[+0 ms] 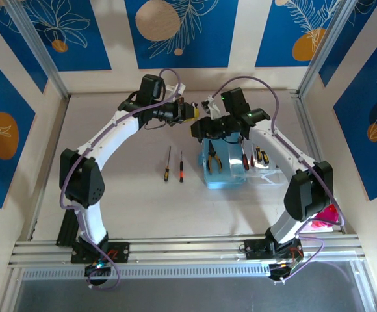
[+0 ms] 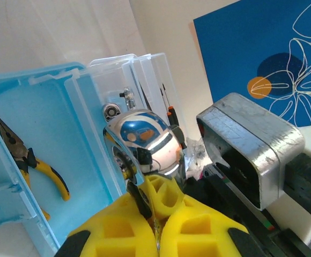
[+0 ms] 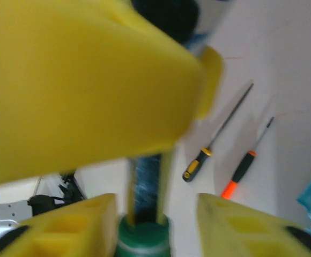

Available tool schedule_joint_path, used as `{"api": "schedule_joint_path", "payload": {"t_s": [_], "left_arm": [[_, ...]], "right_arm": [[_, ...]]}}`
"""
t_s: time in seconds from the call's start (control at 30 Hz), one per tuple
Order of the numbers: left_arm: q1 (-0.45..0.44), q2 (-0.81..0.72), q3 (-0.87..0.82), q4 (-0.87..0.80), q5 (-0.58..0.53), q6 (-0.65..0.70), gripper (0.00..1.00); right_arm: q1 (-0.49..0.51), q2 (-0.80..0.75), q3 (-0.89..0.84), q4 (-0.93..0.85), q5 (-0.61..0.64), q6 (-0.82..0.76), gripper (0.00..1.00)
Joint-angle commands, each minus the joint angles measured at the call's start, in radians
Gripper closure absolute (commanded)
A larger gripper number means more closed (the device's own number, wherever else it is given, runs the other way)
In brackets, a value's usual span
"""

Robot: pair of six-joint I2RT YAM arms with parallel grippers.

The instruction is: Pack the tool kit

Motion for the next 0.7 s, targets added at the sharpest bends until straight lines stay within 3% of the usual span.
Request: {"api": "schedule_joint_path", "payload": {"t_s": [0.0,0.07,0.13,0.17,0.27,0.47,0.5,0.67], "left_arm": [[-0.006,-0.004,-0.014,0.064,0.047,-0.013,1.00],[-0.005,-0.010,-0.024,0.059,0.043,-0.006,1.00],[-0.003,-0.013,-0.025,0.027,0.025,0.013,1.00],[0.000,-0.015,-0.023,-0.002,0.008,0.030,0.90],[0.023,-0.027,-0.003,-0.151,-0.105,0.120,0.44],[0.083,-0.114,0.003,-0.443,-0.570,0.292,0.05],[0.089,-0.122,-0.004,-0.467,-0.607,0.308,0.00],[0.100,-0.123,-0.061,-0.539,-0.695,0.340,0.00]], "right_arm": [[0.027,0.029,0.038,0.009,0.001,0.020,0.77],[0.030,0.028,0.047,0.004,0.015,0.023,0.95],[0.029,0.021,0.059,-0.020,0.041,0.015,1.00],[0.026,0.013,0.066,-0.037,0.057,0.005,1.00],[0.002,-0.015,0.082,-0.107,0.104,-0.021,1.00],[-0.051,-0.070,0.100,-0.330,0.363,-0.077,1.00],[-0.055,-0.072,0.099,-0.362,0.416,-0.083,1.00],[-0.086,-0.036,0.058,-0.461,0.605,-0.088,1.00]]}}
